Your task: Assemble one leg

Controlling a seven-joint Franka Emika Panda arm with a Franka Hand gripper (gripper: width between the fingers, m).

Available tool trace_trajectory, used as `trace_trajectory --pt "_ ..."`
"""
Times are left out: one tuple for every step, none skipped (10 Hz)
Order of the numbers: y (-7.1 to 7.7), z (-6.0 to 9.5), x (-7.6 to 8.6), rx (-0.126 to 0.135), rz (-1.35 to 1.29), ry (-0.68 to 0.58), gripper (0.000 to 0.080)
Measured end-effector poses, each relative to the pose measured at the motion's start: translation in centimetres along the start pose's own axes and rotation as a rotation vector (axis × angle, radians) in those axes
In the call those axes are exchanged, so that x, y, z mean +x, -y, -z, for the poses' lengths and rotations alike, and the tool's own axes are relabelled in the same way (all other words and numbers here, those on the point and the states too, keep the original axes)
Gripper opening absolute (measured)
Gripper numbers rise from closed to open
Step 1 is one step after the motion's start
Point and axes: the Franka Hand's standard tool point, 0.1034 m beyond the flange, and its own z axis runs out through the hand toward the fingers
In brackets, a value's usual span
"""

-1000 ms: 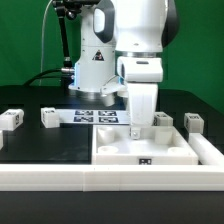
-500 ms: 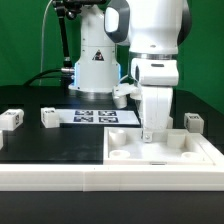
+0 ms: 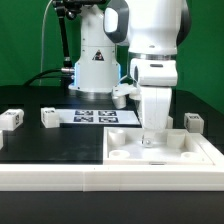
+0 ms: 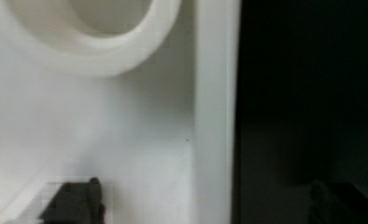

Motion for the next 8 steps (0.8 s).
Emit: trace_trajectory --pt "0.0 0.0 0.0 0.000 0.000 0.000 0.0627" --pt "0.0 0.0 0.0 0.000 0.000 0.000 0.0627" --pt "0.0 0.0 0.0 0.000 0.000 0.000 0.0643" --pt "0.0 0.0 0.0 0.000 0.000 0.000 0.0648" --pt "0.0 0.2 0.1 -0.001 -0.016 0.000 0.0648" --pt "0.2 1.2 0.5 -0.011 -0.052 0.002 0.0649" --pt "0.6 2.6 1.1 -0.019 -0.105 0.008 0.0649" --pt "0.9 4.1 1.8 -0.030 -0.146 0.013 0.0649"
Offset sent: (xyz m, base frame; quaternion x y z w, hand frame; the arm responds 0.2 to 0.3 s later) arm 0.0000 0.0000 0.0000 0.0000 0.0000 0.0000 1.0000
